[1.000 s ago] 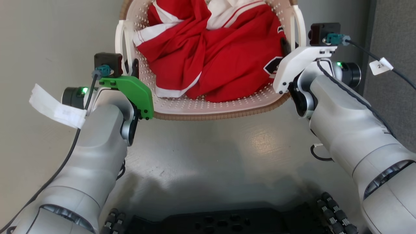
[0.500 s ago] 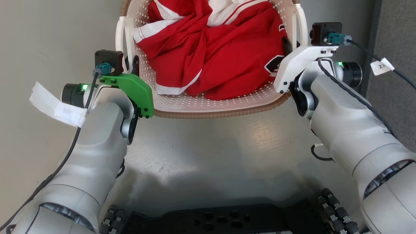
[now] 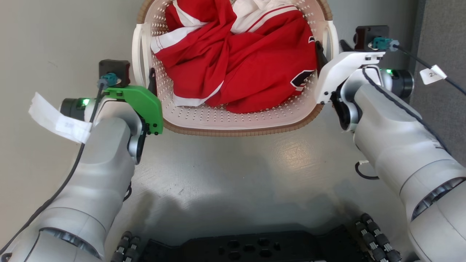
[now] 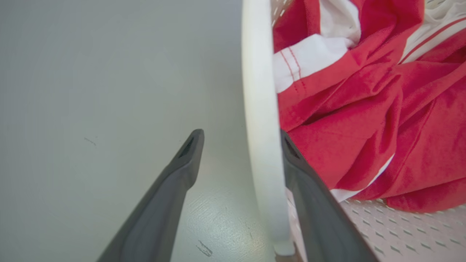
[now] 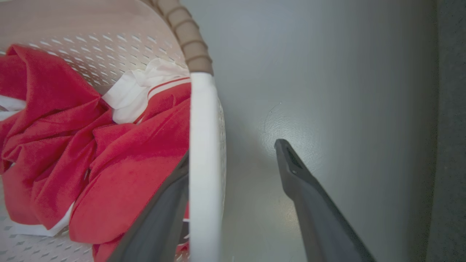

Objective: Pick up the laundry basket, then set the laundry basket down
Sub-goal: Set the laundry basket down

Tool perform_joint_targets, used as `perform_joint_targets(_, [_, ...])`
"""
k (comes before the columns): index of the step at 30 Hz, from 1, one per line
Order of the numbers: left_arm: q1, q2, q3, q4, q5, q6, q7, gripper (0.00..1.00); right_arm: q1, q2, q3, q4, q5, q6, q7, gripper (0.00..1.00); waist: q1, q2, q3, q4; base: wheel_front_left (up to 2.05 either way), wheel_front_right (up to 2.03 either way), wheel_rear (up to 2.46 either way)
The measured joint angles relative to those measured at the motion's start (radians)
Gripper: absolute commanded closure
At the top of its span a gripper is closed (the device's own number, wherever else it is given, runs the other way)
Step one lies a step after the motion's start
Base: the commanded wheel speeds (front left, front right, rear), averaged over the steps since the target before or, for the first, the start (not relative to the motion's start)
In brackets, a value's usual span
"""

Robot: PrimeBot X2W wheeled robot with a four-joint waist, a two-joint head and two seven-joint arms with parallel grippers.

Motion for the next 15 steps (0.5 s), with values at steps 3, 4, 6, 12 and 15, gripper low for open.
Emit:
perform_joint_targets(3, [0.0, 0.002, 0.0, 0.001, -0.006, 0.0, 0.0, 0.0, -0.007, -0.004, 0.0, 0.004, 0.0, 0.0, -0.006, 0.0, 0.0, 0.0, -0.005, 0.0, 0.0, 0.0, 0.0])
perform_joint_targets(4, [0.0, 0.002, 0.0, 0.002, -0.007, 0.0, 0.0, 0.0, -0.008, -0.004, 0.001, 0.004, 0.0, 0.0, -0.007, 0.0, 0.0, 0.0, -0.006, 0.0, 0.0, 0.0, 0.0])
perform_joint_targets(6, [0.0, 0.002, 0.0, 0.003, -0.013, 0.002, 0.0, 0.0, -0.008, -0.002, 0.002, 0.005, 0.0, 0.0, -0.007, 0.0, 0.0, 0.0, -0.01, 0.001, 0.0, 0.0, 0.0])
perform_joint_targets(12, [0.0, 0.0, 0.0, 0.014, -0.013, 0.006, -0.009, 0.0, -0.008, -0.003, 0.004, 0.006, 0.0, 0.0, -0.007, 0.0, 0.0, 0.0, -0.029, 0.0, 0.0, 0.0, 0.0])
perform_joint_targets(15, [0.0, 0.001, 0.0, 0.026, -0.013, 0.011, -0.009, 0.0, -0.007, -0.002, 0.006, 0.007, 0.001, 0.0, -0.008, 0.0, 0.0, 0.0, -0.044, -0.001, 0.0, 0.0, 0.0])
